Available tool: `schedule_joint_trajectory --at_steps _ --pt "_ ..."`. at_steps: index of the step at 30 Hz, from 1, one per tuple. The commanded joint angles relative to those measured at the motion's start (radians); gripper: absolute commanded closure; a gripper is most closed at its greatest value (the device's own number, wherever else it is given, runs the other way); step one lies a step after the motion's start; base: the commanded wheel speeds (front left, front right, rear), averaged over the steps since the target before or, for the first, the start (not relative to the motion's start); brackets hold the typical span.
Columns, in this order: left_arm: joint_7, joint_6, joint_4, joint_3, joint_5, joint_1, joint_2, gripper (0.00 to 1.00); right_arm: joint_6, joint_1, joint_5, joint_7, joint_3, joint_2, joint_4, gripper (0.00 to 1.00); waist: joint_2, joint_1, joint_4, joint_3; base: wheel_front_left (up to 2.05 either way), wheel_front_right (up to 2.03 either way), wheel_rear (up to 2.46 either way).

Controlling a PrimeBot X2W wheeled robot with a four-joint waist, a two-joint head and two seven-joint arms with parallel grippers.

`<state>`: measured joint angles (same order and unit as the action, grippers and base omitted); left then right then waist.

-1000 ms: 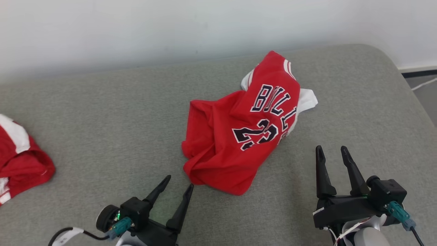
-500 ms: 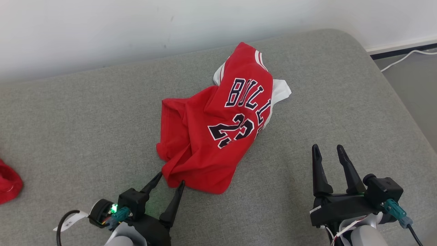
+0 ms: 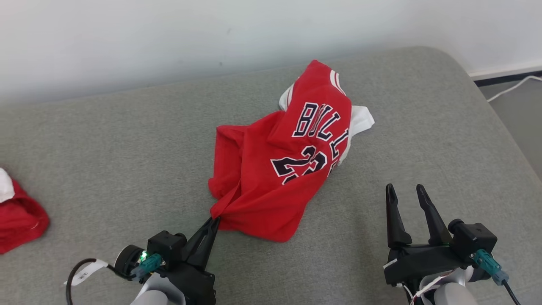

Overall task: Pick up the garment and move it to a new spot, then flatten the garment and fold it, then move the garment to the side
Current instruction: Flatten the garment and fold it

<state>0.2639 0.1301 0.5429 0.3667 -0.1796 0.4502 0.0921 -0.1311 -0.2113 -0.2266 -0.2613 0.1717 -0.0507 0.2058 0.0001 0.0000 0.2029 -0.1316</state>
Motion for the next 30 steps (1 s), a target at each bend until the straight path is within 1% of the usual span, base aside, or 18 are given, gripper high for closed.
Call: schedule_joint_trajectory --at_steps 1,6,11,12,13,20,26,28,30 --pt "0.003 0.0 -0.017 0.002 -0.005 -0.022 0.013 1.0 0.001 0.013 0.005 -0.004 -0.003 0.001 0.005 0.0 -0.0001 0.0 -0.026 0.017 0.0 0.0 0.0" --pt "0.003 0.0 -0.098 -0.012 -0.013 -0.055 0.047 1.0 0.001 0.027 -0.006 -0.004 -0.008 0.0 0.019 0.0 -0.0001 0.0 -0.079 0.044 0.0 0.0 0.0" --pt "0.003 -0.004 -0.207 -0.03 -0.012 -0.12 0.095 1.0 0.001 0.048 -0.012 -0.004 -0.01 0.001 0.034 0.0 -0.0001 0.0 -0.135 0.08 0.0 0.0 0.0" --pt "0.003 -0.004 -0.207 -0.03 -0.012 -0.12 0.095 1.0 0.001 0.048 -0.012 -0.004 -0.01 0.001 0.034 0.0 -0.0001 0.0 -0.135 0.08 0.0 0.0 0.0" --pt "-0.003 -0.006 -0.229 -0.031 -0.009 -0.13 0.107 1.0 0.001 0.05 -0.014 -0.004 -0.012 0.0 0.036 0.0 -0.0001 0.0 -0.147 0.086 0.0 0.0 0.0" --pt "-0.1 -0.027 -0.454 -0.052 -0.015 -0.224 0.185 1.0 0.001 0.061 -0.02 -0.004 -0.025 0.001 0.046 0.0 -0.0001 0.0 -0.205 0.102 0.0 0.0 0.0" --pt "-0.194 -0.066 -0.661 -0.089 -0.024 -0.316 0.241 1.0 0.001 0.058 -0.022 -0.004 -0.034 0.001 0.05 0.0 -0.0001 0.0 -0.224 0.09 0.0 0.0 0.0" --pt "-0.218 -0.08 -0.729 -0.102 -0.038 -0.35 0.249 1.0 0.001 0.055 -0.023 -0.004 -0.038 0.001 0.055 0.0 -0.0001 0.0 -0.228 0.085 0.0 0.0 0.0" --pt "-0.228 -0.088 -0.734 -0.111 -0.047 -0.37 0.257 1.0 0.001 0.051 -0.023 -0.004 -0.035 0.001 0.059 0.0 -0.0001 0.0 -0.226 0.083 0.0 0.0 0.0"
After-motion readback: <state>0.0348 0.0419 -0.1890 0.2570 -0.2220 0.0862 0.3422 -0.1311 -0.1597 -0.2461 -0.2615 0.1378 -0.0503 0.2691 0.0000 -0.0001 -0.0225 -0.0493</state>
